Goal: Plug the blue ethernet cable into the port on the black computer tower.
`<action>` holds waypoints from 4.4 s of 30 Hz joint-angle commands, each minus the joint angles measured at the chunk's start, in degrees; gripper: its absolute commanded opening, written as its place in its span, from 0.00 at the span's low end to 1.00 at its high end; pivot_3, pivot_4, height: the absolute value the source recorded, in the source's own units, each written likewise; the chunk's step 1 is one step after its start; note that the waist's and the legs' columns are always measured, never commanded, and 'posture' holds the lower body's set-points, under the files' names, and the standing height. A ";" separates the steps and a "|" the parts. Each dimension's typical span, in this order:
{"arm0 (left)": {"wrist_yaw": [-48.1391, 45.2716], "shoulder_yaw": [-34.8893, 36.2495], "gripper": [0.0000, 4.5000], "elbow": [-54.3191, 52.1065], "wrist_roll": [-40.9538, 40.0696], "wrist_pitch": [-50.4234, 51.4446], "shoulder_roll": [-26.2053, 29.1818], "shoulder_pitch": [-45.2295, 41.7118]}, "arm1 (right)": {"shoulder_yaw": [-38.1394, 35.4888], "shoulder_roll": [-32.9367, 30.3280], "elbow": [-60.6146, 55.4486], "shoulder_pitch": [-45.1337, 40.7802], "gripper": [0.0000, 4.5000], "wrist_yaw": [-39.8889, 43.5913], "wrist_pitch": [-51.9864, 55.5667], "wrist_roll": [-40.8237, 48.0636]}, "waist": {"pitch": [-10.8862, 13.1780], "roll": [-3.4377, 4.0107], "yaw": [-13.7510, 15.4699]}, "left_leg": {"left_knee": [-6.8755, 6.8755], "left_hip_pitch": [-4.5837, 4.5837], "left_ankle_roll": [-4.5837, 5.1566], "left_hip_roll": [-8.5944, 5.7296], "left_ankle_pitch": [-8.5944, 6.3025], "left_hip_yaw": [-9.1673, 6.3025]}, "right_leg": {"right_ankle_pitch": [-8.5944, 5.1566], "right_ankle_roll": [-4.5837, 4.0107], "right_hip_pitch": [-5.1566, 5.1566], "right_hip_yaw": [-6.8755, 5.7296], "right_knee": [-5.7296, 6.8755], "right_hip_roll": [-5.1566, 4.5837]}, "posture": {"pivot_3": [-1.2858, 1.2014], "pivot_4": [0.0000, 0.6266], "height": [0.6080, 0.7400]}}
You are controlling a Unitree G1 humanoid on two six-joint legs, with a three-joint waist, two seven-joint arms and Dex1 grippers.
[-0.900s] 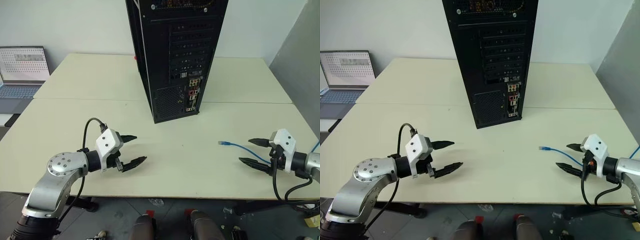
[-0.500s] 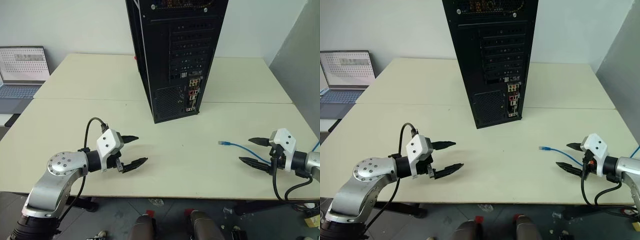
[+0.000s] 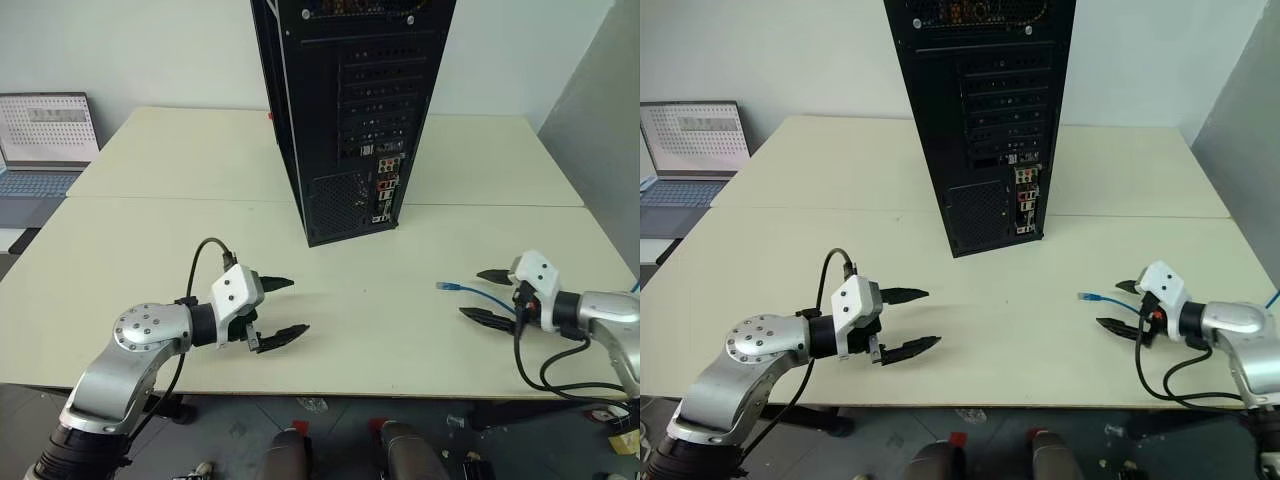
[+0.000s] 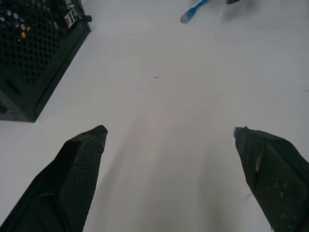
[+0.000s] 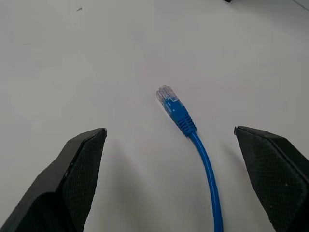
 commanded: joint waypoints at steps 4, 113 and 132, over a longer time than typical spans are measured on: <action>-0.01 -2.05 0.99 -0.14 1.65 -3.04 -0.31 -0.42 | 1.92 -0.19 10.55 -4.58 1.00 3.68 -4.27 -3.05 | 0.00 0.01 0.04 | 0.00 -0.02 0.00 -0.01 0.00 -0.01 | 0.00 -0.01 0.00 0.00 0.00 -0.01 | 0.52 0.24 1.00; 35.86 -11.12 0.06 39.98 49.32 -84.66 -9.48 -20.16 | 2.85 22.36 -18.51 -13.63 0.64 -6.67 40.47 25.17 | -0.01 0.03 0.09 | 0.06 -0.13 0.01 -0.16 0.01 -0.63 | 0.02 -0.02 -0.01 -0.29 0.09 -0.17 | 0.52 0.24 1.00; 36.45 -13.01 0.06 37.66 48.21 -83.12 -8.47 -18.50 | 3.48 23.06 -16.67 -14.74 0.00 -7.22 38.93 24.35 | -0.01 0.03 0.06 | 0.06 -0.13 0.00 -0.14 0.00 -0.63 | 0.02 -0.02 -0.02 -0.29 0.09 -0.15 | 0.52 0.24 1.00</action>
